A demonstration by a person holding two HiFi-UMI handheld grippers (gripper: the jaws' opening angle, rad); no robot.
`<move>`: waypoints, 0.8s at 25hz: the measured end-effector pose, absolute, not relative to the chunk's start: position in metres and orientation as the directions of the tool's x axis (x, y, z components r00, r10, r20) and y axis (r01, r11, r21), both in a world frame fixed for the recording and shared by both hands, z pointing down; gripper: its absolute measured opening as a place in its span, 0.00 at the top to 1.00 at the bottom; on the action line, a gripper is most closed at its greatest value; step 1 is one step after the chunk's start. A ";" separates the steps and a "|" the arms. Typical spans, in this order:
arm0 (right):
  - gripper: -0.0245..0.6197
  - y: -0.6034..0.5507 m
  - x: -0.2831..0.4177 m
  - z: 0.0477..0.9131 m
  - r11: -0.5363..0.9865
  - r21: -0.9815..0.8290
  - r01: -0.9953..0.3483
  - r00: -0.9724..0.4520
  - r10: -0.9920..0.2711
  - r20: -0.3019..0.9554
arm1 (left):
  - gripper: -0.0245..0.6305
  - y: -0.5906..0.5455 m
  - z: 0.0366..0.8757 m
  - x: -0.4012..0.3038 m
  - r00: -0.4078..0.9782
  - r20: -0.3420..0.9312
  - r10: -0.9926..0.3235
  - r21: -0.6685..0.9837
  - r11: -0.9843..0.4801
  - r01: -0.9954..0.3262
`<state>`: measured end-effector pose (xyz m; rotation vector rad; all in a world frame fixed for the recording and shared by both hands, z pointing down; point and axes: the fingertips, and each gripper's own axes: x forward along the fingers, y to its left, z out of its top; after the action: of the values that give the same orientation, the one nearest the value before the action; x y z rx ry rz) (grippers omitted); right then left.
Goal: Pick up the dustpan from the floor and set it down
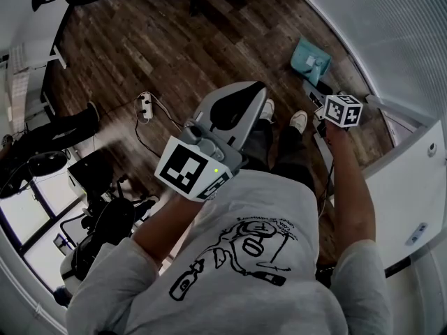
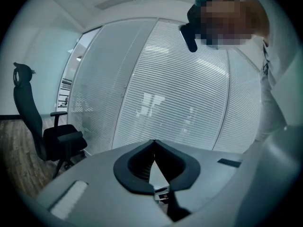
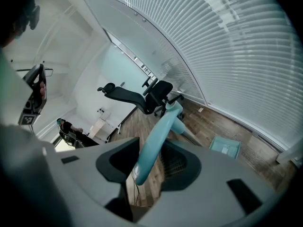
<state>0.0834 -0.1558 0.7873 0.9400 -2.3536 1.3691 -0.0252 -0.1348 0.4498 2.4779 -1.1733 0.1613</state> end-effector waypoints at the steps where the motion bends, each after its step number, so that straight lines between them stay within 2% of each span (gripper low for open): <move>1: 0.77 -0.155 0.083 0.789 0.342 -0.682 -0.646 -0.757 -0.399 0.517 | 0.96 -0.134 0.450 -0.025 0.642 0.267 -0.718 0.299 -0.572 -0.764; 20: 0.78 -0.112 0.065 0.814 0.293 -0.705 -0.646 -0.762 -0.301 0.573 | 0.96 -0.134 0.450 -0.025 0.649 0.261 -0.715 0.306 -0.576 -0.758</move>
<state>0.0655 -0.1117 0.8138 0.8555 -2.2363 1.4582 -0.0252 -0.1336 0.4496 2.4790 -1.1629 0.1516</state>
